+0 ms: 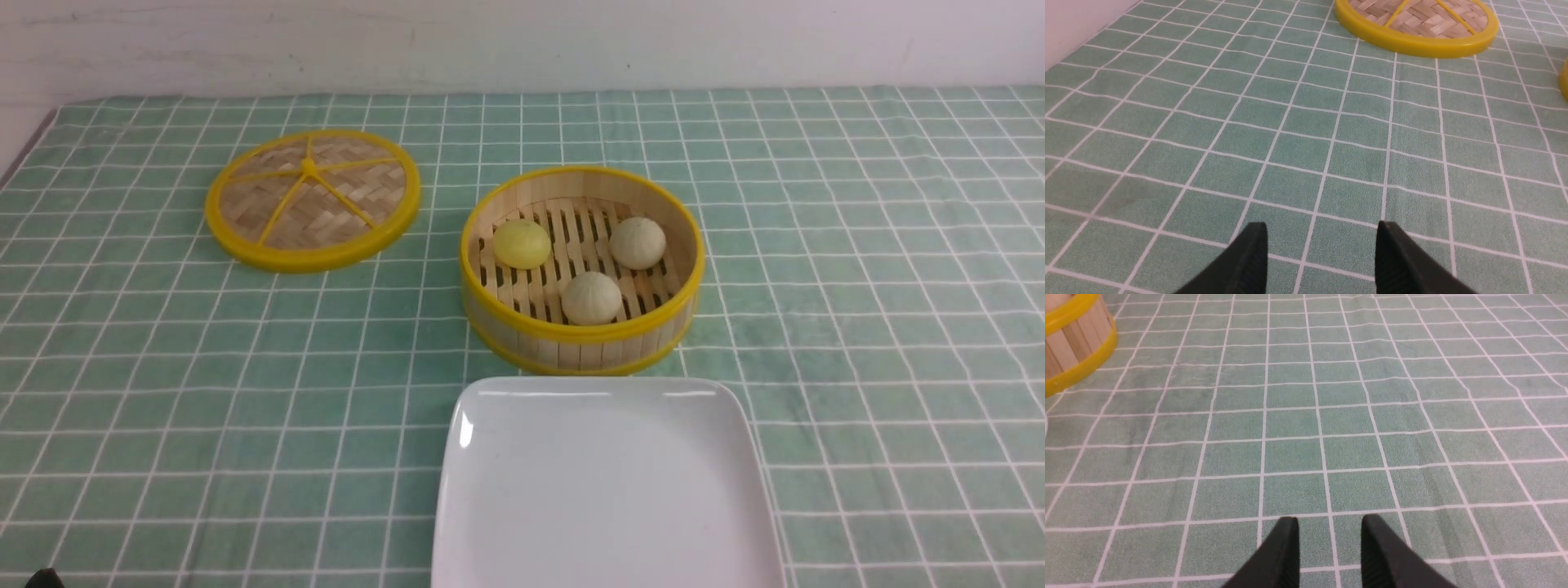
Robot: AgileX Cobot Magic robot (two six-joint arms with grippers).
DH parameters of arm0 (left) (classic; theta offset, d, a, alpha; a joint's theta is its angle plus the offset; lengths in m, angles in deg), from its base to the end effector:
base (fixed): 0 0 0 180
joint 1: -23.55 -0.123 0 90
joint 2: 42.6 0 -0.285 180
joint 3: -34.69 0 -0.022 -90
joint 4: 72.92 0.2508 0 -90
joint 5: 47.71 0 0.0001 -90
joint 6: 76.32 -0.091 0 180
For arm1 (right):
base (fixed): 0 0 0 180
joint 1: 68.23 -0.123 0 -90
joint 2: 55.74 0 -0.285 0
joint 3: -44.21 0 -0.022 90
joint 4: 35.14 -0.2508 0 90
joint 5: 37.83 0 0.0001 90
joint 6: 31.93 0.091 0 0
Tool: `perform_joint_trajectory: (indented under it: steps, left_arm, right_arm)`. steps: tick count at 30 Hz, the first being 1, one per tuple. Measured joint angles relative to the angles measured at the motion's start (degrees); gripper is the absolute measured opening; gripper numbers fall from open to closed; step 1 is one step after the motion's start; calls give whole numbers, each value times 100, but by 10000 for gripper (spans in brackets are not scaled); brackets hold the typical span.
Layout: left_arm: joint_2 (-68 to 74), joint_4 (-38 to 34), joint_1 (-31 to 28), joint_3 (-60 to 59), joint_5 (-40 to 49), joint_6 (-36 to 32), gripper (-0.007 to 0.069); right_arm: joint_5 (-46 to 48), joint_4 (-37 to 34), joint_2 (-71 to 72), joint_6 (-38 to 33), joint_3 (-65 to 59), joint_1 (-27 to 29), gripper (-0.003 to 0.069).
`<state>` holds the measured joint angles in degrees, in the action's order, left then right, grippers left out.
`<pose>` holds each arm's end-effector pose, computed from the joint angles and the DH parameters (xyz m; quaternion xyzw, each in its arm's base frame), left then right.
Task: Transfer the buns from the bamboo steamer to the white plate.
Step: 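Reach toward a bun in the bamboo steamer with the right gripper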
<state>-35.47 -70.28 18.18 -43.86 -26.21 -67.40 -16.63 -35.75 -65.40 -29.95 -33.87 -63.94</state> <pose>0.0522 0.0065 0.1723 -0.0879 0.7999 0.0011 0.5937 0.0547 -0.0038 0.1731 0.0474 0.8124 -0.0073 0.5811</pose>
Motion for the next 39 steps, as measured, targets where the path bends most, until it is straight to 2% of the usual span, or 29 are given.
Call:
perform_joint_trajectory:
  steps: [5, 8, 9, 11, 12, 13, 14, 15, 17, 20, 28, 32, 35, 39]
  left_arm:
    - [0, -25, 0, 0, 0, 68, 380]
    - [0, -568, 0, 0, 0, 554, 380]
    - [0, -1301, 0, 0, 13, 1147, 380]
    - [0, -2180, 0, 0, 58, 1853, 380]
    - [0, -2272, 0, 0, 62, 1926, 380]
    - [0, -3008, 0, -13, 94, 2519, 380]
    - [0, -3080, 0, -13, 101, 2575, 380]
    - [0, -3482, 0, -18, 119, 2904, 380]
    - [0, -3844, 0, -18, 119, 3144, 380]
    - [0, -3944, 0, -18, 99, 3193, 380]
    - [0, -4014, 0, -18, -256, 3211, 380]
    - [0, -4154, 0, -5, -607, 2935, 353]
    - [0, -4161, 0, 247, -614, 2490, 289]
    - [0, -4114, 0, 935, -661, 1477, 116]
  right_arm:
    - [0, 5, 0, 0, 0, 0, 242]
    - [-106, -121, 0, 102, -14, 0, 242]
    - [-276, -432, 0, 395, -40, 0, 242]
    - [-491, -1232, 0, 966, -48, 0, 242]
    - [-521, -1232, 0, 1042, -48, 0, 242]
    - [-746, -2210, 0, 1642, -48, 0, 242]
    - [-798, -2210, 0, 1787, -48, 0, 242]
    - [-918, -2914, 0, 2235, -48, 0, 242]
    - [-986, -3579, 0, 2656, -48, 0, 242]
    - [-1003, -4156, 0, 2830, -48, 0, 242]
    - [-1033, -4393, 0, 2830, -48, 0, 242]
    - [-1065, -4379, 0, 2534, 110, 0, 200]
    - [-1186, -4281, -36, 1772, 596, 0, 141]
    - [-1229, -3978, -462, 350, 1521, 0, 44]
